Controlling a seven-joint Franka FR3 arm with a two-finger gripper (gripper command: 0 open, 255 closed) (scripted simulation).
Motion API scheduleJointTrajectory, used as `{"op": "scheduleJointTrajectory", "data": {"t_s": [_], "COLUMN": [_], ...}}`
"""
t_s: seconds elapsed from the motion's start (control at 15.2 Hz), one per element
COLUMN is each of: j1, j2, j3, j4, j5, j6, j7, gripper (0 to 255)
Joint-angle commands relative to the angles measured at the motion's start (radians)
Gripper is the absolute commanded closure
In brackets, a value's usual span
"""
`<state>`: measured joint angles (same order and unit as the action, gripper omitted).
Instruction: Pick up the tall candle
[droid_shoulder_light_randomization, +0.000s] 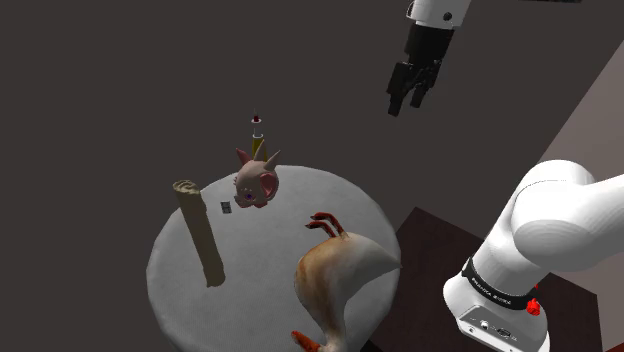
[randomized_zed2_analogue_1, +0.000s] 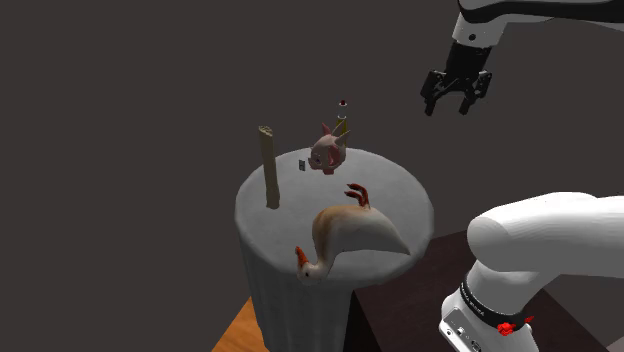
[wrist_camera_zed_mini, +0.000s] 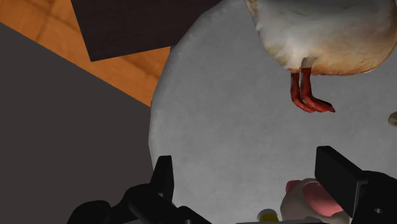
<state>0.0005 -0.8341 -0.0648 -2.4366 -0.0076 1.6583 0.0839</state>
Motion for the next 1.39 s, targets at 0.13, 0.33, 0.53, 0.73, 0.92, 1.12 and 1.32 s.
{"op": "scheduleJointTrajectory", "data": {"t_s": [0.13,0.33,0.53,0.73,0.92,1.12,1.32], "j1": [0.016,0.038,0.056,0.069,0.078,0.083,0.088], "j2": [0.031,0.086,0.152,0.227,0.310,0.400,0.499], "j3": [0.046,0.113,0.179,0.243,0.305,0.366,0.424], "j4": [0.012,0.039,0.077,0.127,0.188,0.259,0.342], "j5": [0.027,0.063,0.093,0.113,0.122,0.120,0.103], "j6": [0.018,0.045,0.072,0.097,0.119,0.136,0.148], "j7": [0.051,0.126,0.200,0.274,0.348,0.425,0.505], "gripper": [0,0,0,0,0,0,0]}}
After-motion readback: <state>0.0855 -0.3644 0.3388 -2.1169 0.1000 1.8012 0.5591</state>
